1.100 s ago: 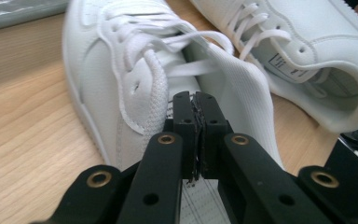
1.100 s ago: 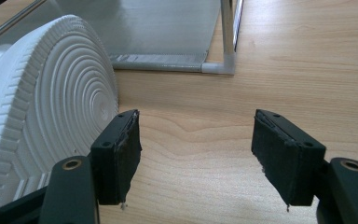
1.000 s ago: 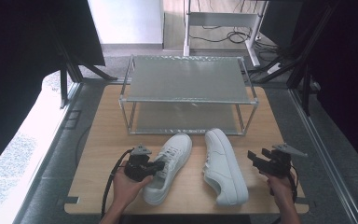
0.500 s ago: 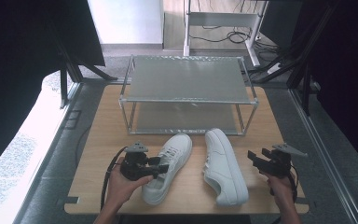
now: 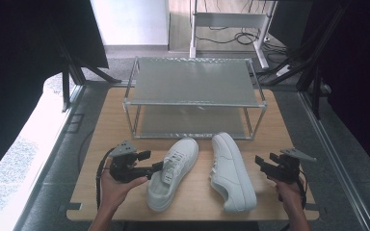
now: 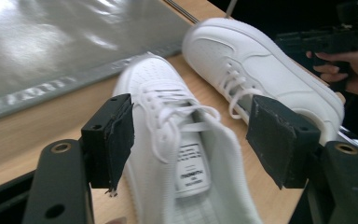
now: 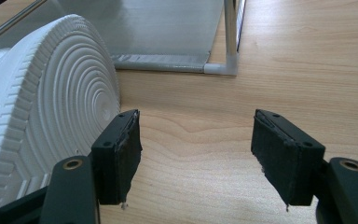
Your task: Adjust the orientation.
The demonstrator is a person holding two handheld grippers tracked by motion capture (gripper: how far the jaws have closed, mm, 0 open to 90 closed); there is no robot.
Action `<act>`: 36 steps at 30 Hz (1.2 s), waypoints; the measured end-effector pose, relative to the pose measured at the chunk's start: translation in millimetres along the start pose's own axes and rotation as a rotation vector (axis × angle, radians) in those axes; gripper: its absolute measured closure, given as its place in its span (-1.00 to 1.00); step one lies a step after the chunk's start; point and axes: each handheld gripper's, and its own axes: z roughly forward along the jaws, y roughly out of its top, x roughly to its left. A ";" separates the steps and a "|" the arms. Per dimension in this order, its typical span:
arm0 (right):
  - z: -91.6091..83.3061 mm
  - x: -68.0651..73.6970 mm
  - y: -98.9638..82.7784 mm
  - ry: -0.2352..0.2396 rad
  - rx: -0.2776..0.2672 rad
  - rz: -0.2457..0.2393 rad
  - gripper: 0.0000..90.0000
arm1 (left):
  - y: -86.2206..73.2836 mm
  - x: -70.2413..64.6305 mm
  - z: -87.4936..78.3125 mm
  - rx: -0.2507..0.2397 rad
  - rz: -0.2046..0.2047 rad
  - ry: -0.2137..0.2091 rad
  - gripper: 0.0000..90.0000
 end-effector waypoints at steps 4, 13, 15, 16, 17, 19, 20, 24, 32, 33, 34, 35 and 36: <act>-5.1 5.3 3.8 0.001 -0.035 -0.013 -0.17 | -1.3 10.0 -5.6 -0.015 0.001 0.022 -0.32; -20.8 28.3 16.4 0.077 -0.103 -0.081 0.27 | -6.5 16.9 0.9 0.005 -0.044 0.048 -0.33; -27.3 40.2 20.9 0.128 -0.116 -0.126 0.48 | -7.5 17.5 3.1 0.004 -0.058 0.044 -0.33; -27.3 40.2 20.9 0.128 -0.116 -0.126 0.48 | -7.5 17.5 3.1 0.004 -0.058 0.044 -0.33; -29.3 45.1 21.9 0.136 -0.125 -0.149 0.54 | -7.7 17.8 3.1 0.004 -0.059 0.045 -0.33; -33.2 54.1 24.0 0.161 -0.124 -0.193 0.67 | -8.1 19.1 2.7 -0.002 -0.063 0.044 -0.33; -34.0 57.5 24.6 0.171 -0.125 -0.204 0.71 | -8.3 19.9 2.4 -0.005 -0.066 0.045 -0.33; -36.8 76.0 26.3 0.219 -0.109 -0.268 0.85 | -9.2 20.8 3.4 -0.005 -0.072 0.043 -0.33; -31.1 108.0 20.2 0.280 -0.036 -0.374 0.95 | -11.9 20.8 10.3 0.025 -0.079 0.035 -0.32; -27.6 114.9 17.0 0.277 -0.010 -0.392 0.97 | -11.8 21.0 10.0 0.022 -0.082 0.039 -0.32; -27.6 114.9 17.0 0.277 -0.010 -0.392 0.97 | -11.8 21.0 10.0 0.022 -0.082 0.039 -0.32; -26.0 117.1 15.8 0.278 0.000 -0.402 0.97 | -11.5 21.3 9.5 0.021 -0.089 0.035 -0.32; -23.3 120.6 13.6 0.279 0.019 -0.413 0.97 | -11.5 21.5 9.2 0.019 -0.092 0.033 -0.32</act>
